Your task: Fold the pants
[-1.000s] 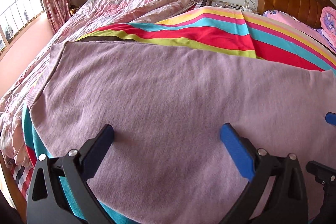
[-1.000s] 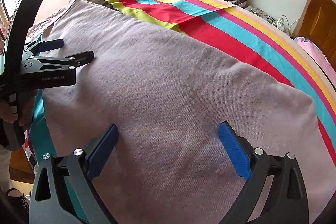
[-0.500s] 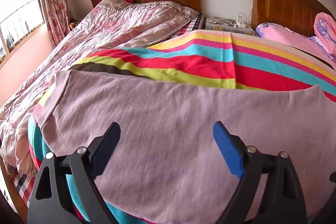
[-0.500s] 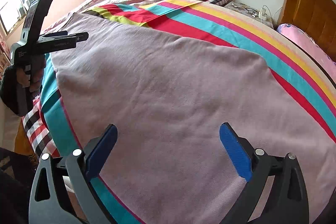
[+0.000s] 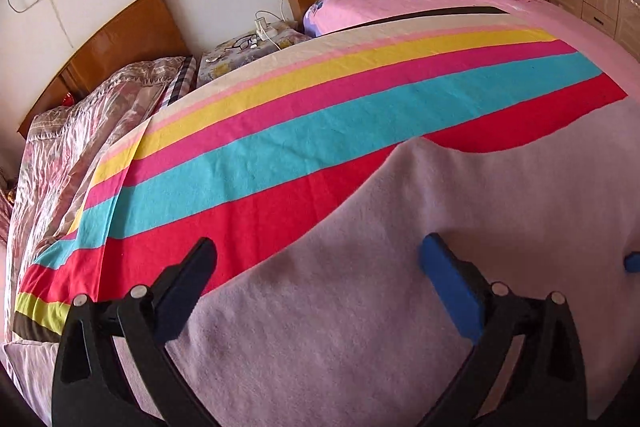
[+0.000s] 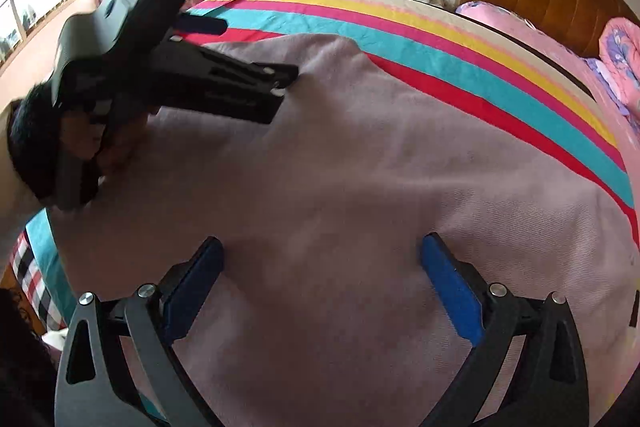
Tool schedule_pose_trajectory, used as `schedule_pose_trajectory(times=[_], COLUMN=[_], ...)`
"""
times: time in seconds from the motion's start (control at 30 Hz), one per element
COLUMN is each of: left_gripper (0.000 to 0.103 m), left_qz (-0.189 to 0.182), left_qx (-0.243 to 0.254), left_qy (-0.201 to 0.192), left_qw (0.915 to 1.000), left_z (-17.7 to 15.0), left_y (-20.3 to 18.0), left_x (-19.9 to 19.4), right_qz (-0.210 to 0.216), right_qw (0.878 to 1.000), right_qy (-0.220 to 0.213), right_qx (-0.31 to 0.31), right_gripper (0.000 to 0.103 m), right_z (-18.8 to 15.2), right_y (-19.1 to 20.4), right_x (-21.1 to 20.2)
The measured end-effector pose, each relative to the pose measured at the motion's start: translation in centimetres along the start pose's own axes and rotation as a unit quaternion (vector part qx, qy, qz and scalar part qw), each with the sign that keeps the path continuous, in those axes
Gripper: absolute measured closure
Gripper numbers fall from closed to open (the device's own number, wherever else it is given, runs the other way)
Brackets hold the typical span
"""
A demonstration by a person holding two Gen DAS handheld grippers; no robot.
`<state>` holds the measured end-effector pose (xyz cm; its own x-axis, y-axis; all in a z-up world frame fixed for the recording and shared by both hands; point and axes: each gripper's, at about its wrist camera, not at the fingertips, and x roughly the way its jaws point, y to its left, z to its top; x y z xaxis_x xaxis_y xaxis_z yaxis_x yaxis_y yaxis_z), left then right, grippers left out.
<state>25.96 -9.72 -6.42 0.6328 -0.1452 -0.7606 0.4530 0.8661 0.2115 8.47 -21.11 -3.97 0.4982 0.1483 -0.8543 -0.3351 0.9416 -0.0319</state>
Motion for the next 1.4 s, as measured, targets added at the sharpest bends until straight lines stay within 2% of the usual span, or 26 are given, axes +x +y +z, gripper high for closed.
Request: schedule_pose_trajectory(times=[0.07, 0.13, 0.17, 0.23, 0.27, 0.3, 0.37, 0.43, 0.5, 0.57, 0.63, 0.7, 0.83, 0.87, 0.9, 0.93, 1.0, 1.07, 1.13, 1.2, 1.27, 1.4], left_gripper=[0.001, 0.001, 0.001, 0.001, 0.004, 0.007, 0.006, 0.005, 0.005, 0.005, 0.001, 0.001, 0.001, 0.004, 0.004, 0.004, 0.003, 0.003, 0.003, 0.002, 0.001, 0.001], left_qz=[-0.034, -0.073, -0.08, -0.05, -0.026, -0.022, -0.068, -0.1, -0.1, -0.09, -0.084, -0.098, -0.087, -0.09, -0.118, -0.149, -0.178, -0.187, -0.176, -0.18, -0.196, -0.205], left_qx=[-0.035, -0.081, -0.101, -0.118, -0.102, -0.087, -0.06, -0.01, 0.063, 0.11, 0.101, 0.077, 0.045, 0.039, 0.037, 0.041, 0.074, 0.123, 0.147, 0.134, 0.115, 0.094], left_qy=[0.013, 0.031, 0.036, 0.033, 0.023, 0.011, -0.002, -0.012, -0.019, -0.007, -0.021, -0.009, 0.008, 0.003, -0.008, -0.018, -0.033, -0.036, -0.027, -0.007, 0.012, 0.017], left_qw=[0.9987, 0.9935, 0.991, 0.9912, 0.9941, 0.9959, 0.9959, 0.9948, 0.9929, 0.9899, 0.9911, 0.9921, 0.9952, 0.9952, 0.9923, 0.9879, 0.9806, 0.9741, 0.9731, 0.9745, 0.9737, 0.9741], left_z=[0.1, -0.1, -0.2, -0.1, 0.2, 0.7, 2.0, 3.3, 4.0, 4.0, 4.2, 4.5, 5.5, 5.7, 6.1, 6.5, 7.3, 7.6, 7.8, 8.2, 8.6, 8.8], left_y=[1.4, 3.1, 3.7, 3.9, 3.1, 2.0, -1.0, -5.1, -9.7, -12.7, -13.1, -12.3, -11.7, -12.0, -12.6, -13.3, -16.4, -19.9, -22.4, -23.3, -23.0, -22.5], left_x=[0.9, 1.5, 1.8, 1.5, 0.8, -0.2, -2.0, -3.2, -3.1, -1.6, -0.6, 0.5, 1.0, 0.2, -0.9, -2.0, -3.5, -3.6, -2.1, -0.1, 1.3, 1.8], right_qz=[0.022, 0.046, 0.057, 0.055, 0.044, 0.035, 0.014, -0.008, 0.004, 0.0, 0.001, 0.01, 0.023, 0.019, 0.005, -0.01, -0.033, -0.048, -0.053, -0.064, -0.054, -0.035], right_qw=[1.0, 0.999, 0.998, 0.998, 0.998, 0.997, 0.993, 0.991, 0.992, 0.995, 0.996, 0.996, 0.996, 0.995, 0.993, 0.99, 0.985, 0.985, 0.989, 0.991, 0.991, 0.99], right_qy=[0.012, 0.019, 0.016, -0.007, -0.026, -0.046, -0.068, -0.051, -0.02, -0.014, -0.007, -0.008, -0.021, -0.034, -0.054, -0.073, -0.083, -0.059, -0.043, -0.033, -0.042, -0.065], right_qx=[-0.014, -0.02, -0.016, 0.01, 0.031, 0.054, 0.094, 0.121, 0.128, 0.102, 0.086, 0.084, 0.081, 0.088, 0.1, 0.117, 0.149, 0.154, 0.131, 0.112, 0.119, 0.123], right_gripper=[0.004, 0.004, 0.004, 0.004, 0.004, 0.004, 0.004, 0.004, 0.004, 0.004, 0.004, 0.004, 0.004, 0.005, 0.005, 0.005, 0.004, 0.004, 0.005, 0.005, 0.004, 0.004], right_z=[-1.3, -2.2, -2.4, -2.2, -2.0, -1.7, -1.1, -0.6, -0.9, -1.7, -2.9, -4.4, -6.2, -6.4, -6.6, -6.8, -7.3, -8.0, -8.6, -9.3, -10.1, -11.6], right_y=[0.2, 0.0, -0.4, -1.5, -2.3, -3.2, -4.9, -6.3, -7.1, -6.6, -6.2, -6.0, -6.2, -6.4, -6.9, -7.7, -9.4, -10.2, -9.5, -8.7, -8.7, -9.0], right_x=[-0.9, -1.9, -2.3, -3.1, -3.5, -3.7, -3.5, -2.4, -1.2, -1.3, -1.8, -2.6, -4.2, -5.0, -6.0, -6.8, -7.5, -6.7, -6.2, -6.2, -6.4, -6.4])
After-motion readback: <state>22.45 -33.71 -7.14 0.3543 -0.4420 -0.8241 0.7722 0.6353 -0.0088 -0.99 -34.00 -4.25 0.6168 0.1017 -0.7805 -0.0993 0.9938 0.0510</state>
